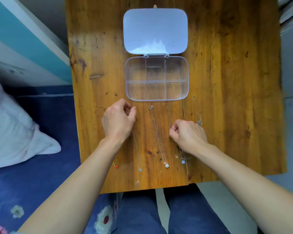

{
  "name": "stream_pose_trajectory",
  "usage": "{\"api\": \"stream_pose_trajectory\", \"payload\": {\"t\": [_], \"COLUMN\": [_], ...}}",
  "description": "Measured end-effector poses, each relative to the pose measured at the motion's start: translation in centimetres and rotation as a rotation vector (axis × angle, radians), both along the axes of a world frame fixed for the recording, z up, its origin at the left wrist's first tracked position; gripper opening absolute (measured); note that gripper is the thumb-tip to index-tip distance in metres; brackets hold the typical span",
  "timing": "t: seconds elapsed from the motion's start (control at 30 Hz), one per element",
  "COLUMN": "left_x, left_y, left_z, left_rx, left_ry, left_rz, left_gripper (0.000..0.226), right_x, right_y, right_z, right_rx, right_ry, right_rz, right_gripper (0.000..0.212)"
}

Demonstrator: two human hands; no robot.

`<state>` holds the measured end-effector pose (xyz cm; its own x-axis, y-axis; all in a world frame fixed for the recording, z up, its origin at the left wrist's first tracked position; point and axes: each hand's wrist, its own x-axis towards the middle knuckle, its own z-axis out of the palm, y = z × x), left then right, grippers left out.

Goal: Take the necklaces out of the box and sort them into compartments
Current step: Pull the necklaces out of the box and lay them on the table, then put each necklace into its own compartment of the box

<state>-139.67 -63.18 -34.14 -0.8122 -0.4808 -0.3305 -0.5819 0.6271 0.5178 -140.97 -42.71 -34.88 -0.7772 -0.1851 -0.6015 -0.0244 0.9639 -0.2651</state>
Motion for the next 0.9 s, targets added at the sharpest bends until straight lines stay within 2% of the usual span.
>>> {"api": "stream_pose_trajectory", "payload": {"t": [0.23,0.4,0.7,0.9], "left_x": [2.5,4.2,3.9,4.1], "left_y": [-0.8,-0.6,-0.2,0.2], "left_z": [-0.1,-0.5,-0.4,-0.9], "left_rx": [-0.026,-0.001,0.104,0.128], "left_ry": [-0.229,-0.389,-0.442,-0.431], "left_rz": [-0.008,-0.028,-0.011,-0.031], "left_gripper": [0.033,0.042,0.026,0.018], "right_x": [-2.1,-4.2,-8.6,-11.1], "right_y": [-0.4,-1.5,-2.4,-2.7], "right_z": [4.8,9.1,14.1,14.9], "right_rx": [-0.498,-0.728,-1.000,-1.040], "right_ry": [-0.018,-0.120,-0.097,-0.057], "right_rz": [-0.391,-0.498,-0.523,-0.548], "right_gripper": [0.014,0.012,0.022,0.018]}}
